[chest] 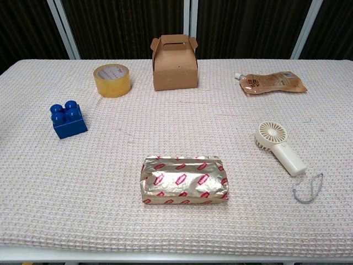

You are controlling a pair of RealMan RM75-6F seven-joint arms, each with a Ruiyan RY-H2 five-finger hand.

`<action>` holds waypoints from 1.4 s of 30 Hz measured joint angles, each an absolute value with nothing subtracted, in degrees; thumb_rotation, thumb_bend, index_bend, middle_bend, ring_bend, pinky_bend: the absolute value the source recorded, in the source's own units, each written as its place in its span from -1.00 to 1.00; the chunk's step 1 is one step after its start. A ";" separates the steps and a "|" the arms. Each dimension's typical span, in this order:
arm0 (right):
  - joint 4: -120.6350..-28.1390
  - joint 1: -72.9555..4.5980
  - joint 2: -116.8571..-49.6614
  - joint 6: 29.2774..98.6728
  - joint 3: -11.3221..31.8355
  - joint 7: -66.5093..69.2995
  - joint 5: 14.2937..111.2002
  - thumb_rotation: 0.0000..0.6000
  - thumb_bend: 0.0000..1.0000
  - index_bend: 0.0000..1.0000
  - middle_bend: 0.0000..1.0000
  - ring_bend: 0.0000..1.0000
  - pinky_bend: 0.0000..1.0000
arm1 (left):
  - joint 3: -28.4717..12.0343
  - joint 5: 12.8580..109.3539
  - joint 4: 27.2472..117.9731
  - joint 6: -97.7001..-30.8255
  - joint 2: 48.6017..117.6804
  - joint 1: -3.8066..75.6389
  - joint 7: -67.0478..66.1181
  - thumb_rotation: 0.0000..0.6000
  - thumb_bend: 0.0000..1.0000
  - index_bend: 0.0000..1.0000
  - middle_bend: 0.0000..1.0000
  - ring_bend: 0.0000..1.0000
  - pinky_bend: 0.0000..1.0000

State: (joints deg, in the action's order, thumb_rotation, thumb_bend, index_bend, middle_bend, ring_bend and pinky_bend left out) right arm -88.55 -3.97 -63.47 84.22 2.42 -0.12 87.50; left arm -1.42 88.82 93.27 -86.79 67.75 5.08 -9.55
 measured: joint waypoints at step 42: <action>-93.15 -7.57 -65.93 77.55 1.23 -11.20 88.38 1.00 1.00 -0.70 0.79 0.62 0.36 | -0.87 89.39 90.85 -87.23 68.70 4.58 -6.93 1.00 -1.00 -0.75 -0.78 -0.87 -0.73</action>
